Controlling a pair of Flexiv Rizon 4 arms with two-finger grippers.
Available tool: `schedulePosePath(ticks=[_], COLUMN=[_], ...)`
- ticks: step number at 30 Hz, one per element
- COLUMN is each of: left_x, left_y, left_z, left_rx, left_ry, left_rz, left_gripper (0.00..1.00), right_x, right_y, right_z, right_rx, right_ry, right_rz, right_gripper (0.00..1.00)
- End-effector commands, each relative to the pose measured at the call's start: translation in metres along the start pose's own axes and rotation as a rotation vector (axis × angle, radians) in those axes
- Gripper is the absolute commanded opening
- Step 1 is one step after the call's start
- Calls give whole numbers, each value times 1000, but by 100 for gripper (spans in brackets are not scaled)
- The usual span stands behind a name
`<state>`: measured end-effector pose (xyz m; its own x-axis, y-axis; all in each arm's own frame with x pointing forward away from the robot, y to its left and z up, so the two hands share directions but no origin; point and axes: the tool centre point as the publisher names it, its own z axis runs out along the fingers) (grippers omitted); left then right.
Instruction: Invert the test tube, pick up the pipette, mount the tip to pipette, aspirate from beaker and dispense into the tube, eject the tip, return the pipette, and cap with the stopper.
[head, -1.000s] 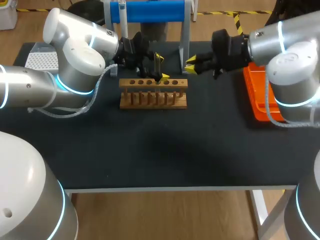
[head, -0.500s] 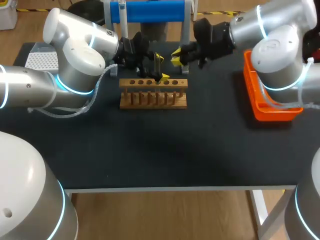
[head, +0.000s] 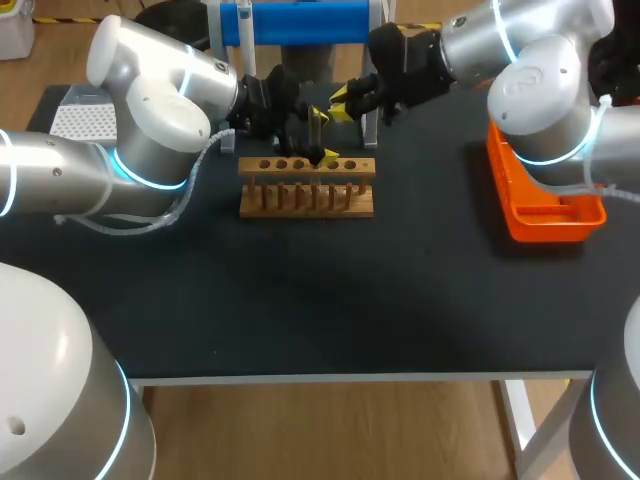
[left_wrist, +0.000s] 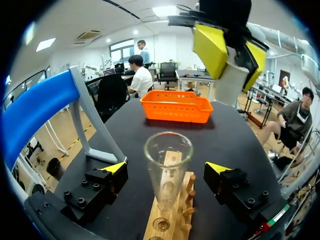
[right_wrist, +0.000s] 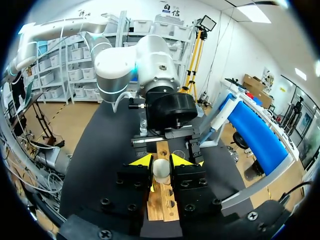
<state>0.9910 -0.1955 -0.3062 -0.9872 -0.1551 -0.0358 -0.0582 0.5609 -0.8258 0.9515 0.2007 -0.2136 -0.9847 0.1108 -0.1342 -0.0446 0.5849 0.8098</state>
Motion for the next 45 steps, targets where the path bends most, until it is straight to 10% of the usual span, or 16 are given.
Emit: schedulePosePath(ticks=[1,45], left_x=[-4,-4], left_y=[-4,1], left_z=[-4,-9], left_rx=[-45,-82], left_ry=[17,39], left_rz=[7,18], left_gripper=[100,100], right_x=[-2,-21], right_y=[1,14], right_z=[2,24], right_rx=[6,-28], right_ry=[3,-14], right_rz=[1,29], right_gripper=[0,0])
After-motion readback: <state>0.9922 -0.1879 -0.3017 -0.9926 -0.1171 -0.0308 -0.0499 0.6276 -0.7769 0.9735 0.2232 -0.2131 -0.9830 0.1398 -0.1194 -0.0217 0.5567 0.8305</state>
